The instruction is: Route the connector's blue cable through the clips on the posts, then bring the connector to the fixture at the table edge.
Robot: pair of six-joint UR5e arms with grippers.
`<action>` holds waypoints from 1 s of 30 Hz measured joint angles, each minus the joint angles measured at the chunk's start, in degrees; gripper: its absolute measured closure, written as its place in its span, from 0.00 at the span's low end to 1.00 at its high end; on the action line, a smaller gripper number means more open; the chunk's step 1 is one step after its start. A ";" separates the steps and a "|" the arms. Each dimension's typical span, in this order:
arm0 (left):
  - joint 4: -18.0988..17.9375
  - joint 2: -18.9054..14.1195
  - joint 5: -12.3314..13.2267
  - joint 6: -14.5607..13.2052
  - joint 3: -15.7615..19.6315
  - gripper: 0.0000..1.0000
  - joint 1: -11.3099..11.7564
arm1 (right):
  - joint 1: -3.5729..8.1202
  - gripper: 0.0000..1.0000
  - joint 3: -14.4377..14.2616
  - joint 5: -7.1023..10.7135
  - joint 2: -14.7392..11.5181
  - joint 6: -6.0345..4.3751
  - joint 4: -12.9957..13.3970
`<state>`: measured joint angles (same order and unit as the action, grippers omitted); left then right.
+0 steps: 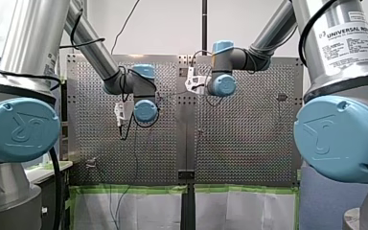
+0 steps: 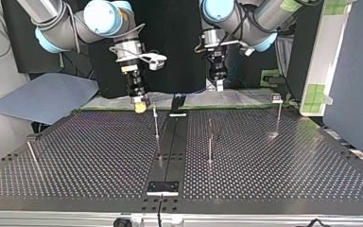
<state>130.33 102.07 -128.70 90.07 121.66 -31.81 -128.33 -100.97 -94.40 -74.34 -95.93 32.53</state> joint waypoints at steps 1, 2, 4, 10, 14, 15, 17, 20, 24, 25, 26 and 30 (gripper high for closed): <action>0.17 0.00 0.45 -0.17 -0.12 1.00 0.44 | 0.17 1.00 0.00 0.03 -0.08 -0.02 -0.09; 0.29 0.00 0.93 -0.32 -0.22 1.00 0.91 | 0.35 1.00 0.00 0.04 -0.14 -0.03 -0.19; 0.43 0.00 2.04 -0.53 -0.40 1.00 2.02 | 0.79 1.00 0.01 0.07 -0.17 -0.05 -0.41; 0.96 0.01 5.01 -0.54 -1.72 1.00 4.99 | 1.74 1.00 0.02 0.42 0.32 -0.03 -0.76; 2.04 0.03 5.93 -0.52 -3.14 1.00 6.58 | 2.10 1.00 0.02 1.07 1.26 0.06 -0.75; 2.35 0.03 6.09 -0.50 -3.68 1.00 7.17 | 2.17 1.00 0.02 1.16 1.48 0.06 -0.71; 2.72 0.02 6.34 -0.47 -4.43 1.00 8.12 | 2.37 1.00 0.02 1.42 2.00 0.03 -0.51; 3.07 0.01 6.71 -0.44 -5.42 1.00 9.38 | 2.66 1.00 0.02 2.08 2.79 -0.03 0.06; 3.49 0.05 7.76 -0.37 -6.69 1.00 10.25 | 2.95 1.00 0.02 3.10 3.77 -0.24 1.12; 3.57 0.06 8.12 -0.36 -6.93 1.00 10.38 | 3.00 1.00 0.02 3.33 3.93 -0.36 1.37; 3.68 0.06 8.46 -0.36 -7.16 1.00 10.51 | 3.07 1.00 0.06 3.61 4.13 -0.57 1.73; 4.40 0.09 9.71 -0.34 -8.27 1.00 11.01 | 3.34 1.00 0.17 4.38 4.56 -1.80 3.14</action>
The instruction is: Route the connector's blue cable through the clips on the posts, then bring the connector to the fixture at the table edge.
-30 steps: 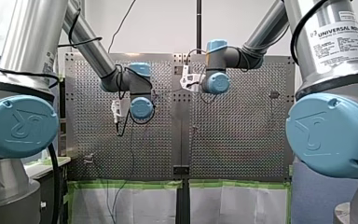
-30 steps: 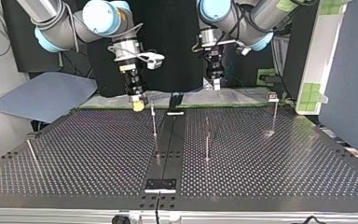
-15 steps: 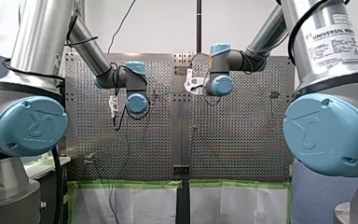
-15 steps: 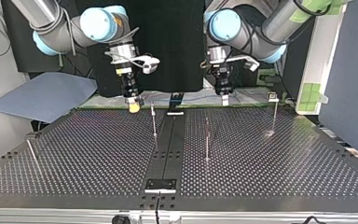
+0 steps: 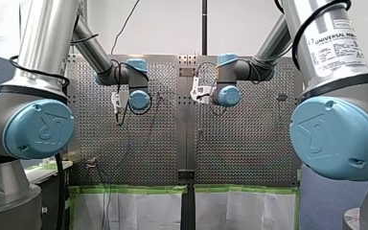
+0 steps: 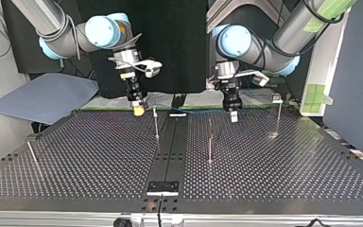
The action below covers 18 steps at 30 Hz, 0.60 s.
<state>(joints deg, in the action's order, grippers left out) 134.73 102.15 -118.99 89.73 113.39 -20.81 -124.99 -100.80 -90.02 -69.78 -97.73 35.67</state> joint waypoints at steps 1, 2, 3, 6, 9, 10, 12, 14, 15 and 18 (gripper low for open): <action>0.14 0.06 0.43 0.03 -0.26 1.00 0.16 | 0.06 1.00 0.03 0.14 0.07 -0.27 0.28; 0.22 0.09 0.74 0.04 -0.44 1.00 0.27 | 0.12 1.00 0.09 0.29 0.17 -0.52 0.55; 0.33 0.14 1.06 0.04 -0.65 1.00 0.42 | 0.15 1.00 0.16 0.40 0.26 -0.64 0.69; 0.55 0.23 1.49 0.02 -1.07 1.00 0.81 | 0.20 1.00 0.49 0.77 0.67 -0.84 0.92; 0.68 0.44 1.67 0.01 -1.40 1.00 1.31 | 0.22 1.00 0.81 1.36 1.20 -0.88 1.03; 0.72 0.59 1.74 -0.01 -1.52 1.00 1.48 | 0.22 1.00 0.93 1.49 1.41 -0.89 1.04; 0.90 1.11 1.93 -0.06 -1.88 1.00 1.81 | 0.22 1.00 1.19 1.68 1.99 -0.90 1.08; 1.02 1.76 2.11 -0.11 -2.27 1.00 2.03 | 0.22 1.00 1.41 1.74 2.49 -0.90 1.15; 1.03 2.26 2.19 -0.13 -2.58 1.00 2.14 | 0.22 1.00 1.54 1.78 2.72 -0.90 1.21; 0.97 3.55 2.28 -0.16 -3.50 1.00 2.33 | 0.22 1.00 1.94 1.84 3.06 -0.90 1.23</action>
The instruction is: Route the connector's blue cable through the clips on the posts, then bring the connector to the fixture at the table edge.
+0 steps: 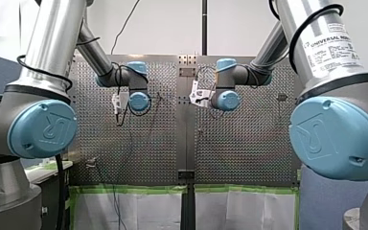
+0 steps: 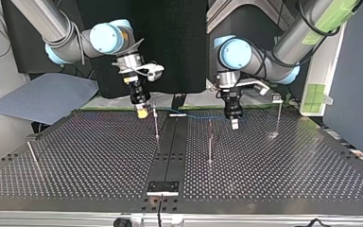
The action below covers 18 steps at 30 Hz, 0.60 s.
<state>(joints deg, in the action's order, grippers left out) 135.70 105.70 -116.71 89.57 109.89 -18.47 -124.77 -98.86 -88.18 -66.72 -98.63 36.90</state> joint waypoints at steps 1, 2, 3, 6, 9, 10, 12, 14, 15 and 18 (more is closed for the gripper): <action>-0.02 0.27 0.01 -0.01 -0.26 1.00 0.08 | 0.01 1.00 0.08 0.02 0.03 0.00 -0.01; 0.00 0.47 0.02 -0.01 -0.52 1.00 0.17 | 0.00 1.00 0.21 0.03 0.07 0.00 -0.04; 0.04 0.66 0.04 -0.01 -0.89 1.00 0.29 | 0.00 1.00 0.37 0.04 0.09 0.00 -0.08; 0.28 0.87 0.37 0.00 -1.86 1.00 0.61 | 0.01 1.00 0.66 0.05 0.11 0.00 -0.09; 0.57 0.91 0.76 0.01 -2.57 1.00 0.94 | 0.07 1.00 0.81 0.04 0.12 0.00 0.00; 0.62 0.91 0.83 0.01 -2.69 1.00 1.03 | 0.08 1.00 0.84 0.04 0.12 0.00 0.05; 0.68 0.91 1.05 0.00 -2.87 1.00 1.32 | 0.15 1.00 0.90 0.03 0.16 0.00 0.13; 0.71 0.92 1.32 -0.01 -3.02 1.00 1.63 | 0.22 1.00 1.05 0.04 0.18 0.00 0.13; 0.73 0.93 1.47 -0.02 -3.10 1.00 1.77 | 0.24 1.00 1.13 0.05 0.19 0.00 0.11; 0.80 0.94 2.12 -0.06 -3.30 1.00 2.16 | 0.25 1.00 1.45 0.09 0.22 0.00 -0.04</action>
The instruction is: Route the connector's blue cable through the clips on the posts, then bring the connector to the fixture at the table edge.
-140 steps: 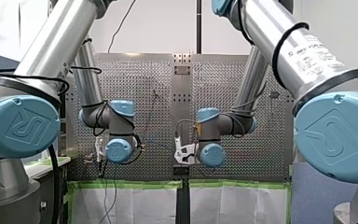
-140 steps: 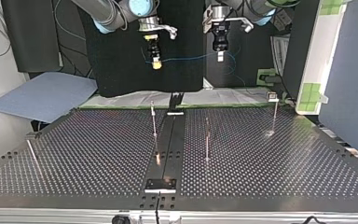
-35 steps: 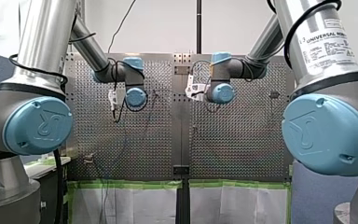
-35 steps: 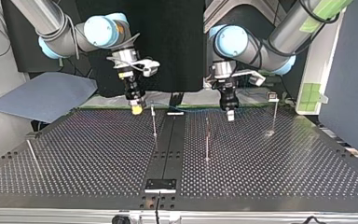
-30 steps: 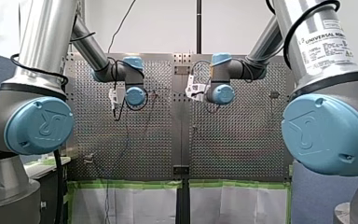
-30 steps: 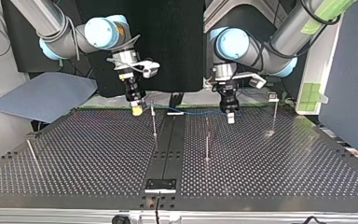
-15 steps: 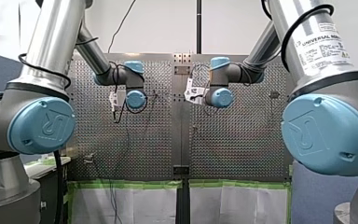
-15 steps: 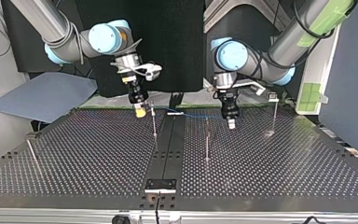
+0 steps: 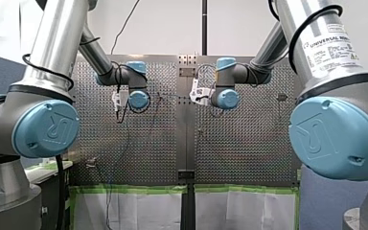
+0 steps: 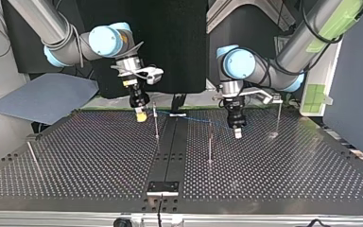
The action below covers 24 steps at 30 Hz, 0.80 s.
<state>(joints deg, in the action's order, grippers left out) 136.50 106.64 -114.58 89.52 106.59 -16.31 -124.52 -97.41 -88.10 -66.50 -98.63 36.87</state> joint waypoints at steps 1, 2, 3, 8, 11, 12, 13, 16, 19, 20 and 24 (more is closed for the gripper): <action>0.05 0.00 0.19 -0.01 -0.03 1.00 0.07 | 0.00 1.00 0.11 0.00 0.03 0.00 -0.04; 0.11 0.00 0.36 -0.02 -0.05 1.00 0.14 | 0.01 1.00 0.27 0.01 0.08 0.00 -0.11; 0.17 0.00 0.56 -0.05 -0.07 1.00 0.21 | 0.01 1.00 0.40 0.02 0.12 0.00 -0.17; 0.30 0.01 1.28 -0.12 -0.46 1.00 0.59 | 0.02 1.00 1.08 0.02 0.67 0.00 -0.58; 0.39 0.01 1.69 -0.13 -0.81 1.00 0.90 | 0.02 1.00 1.54 0.02 1.51 0.00 -0.78; 0.49 0.03 1.82 -0.13 -0.95 1.00 1.03 | 0.02 1.00 1.70 0.02 1.74 0.00 -0.81; 0.57 0.06 1.91 -0.13 -1.05 1.00 1.14 | 0.02 1.00 1.86 0.02 1.93 0.00 -0.84; 0.91 0.38 2.38 -0.13 -1.51 1.00 1.61 | 0.02 1.00 2.46 0.02 2.39 0.00 -0.94; 1.82 1.43 2.77 -0.13 -2.40 1.00 2.04 | 0.02 1.00 3.22 0.02 2.72 0.00 -1.23; 2.15 1.82 2.83 -0.13 -2.74 1.00 2.15 | 0.02 1.00 3.48 0.02 2.81 -0.01 -1.31; 2.97 3.74 3.09 -0.07 -4.59 1.00 2.65 | 0.14 1.00 4.90 0.03 3.23 0.07 -1.99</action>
<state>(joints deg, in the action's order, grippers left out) 139.47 110.37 -111.50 89.44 102.01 -13.66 -124.38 -92.51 -88.07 -63.28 -98.56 34.88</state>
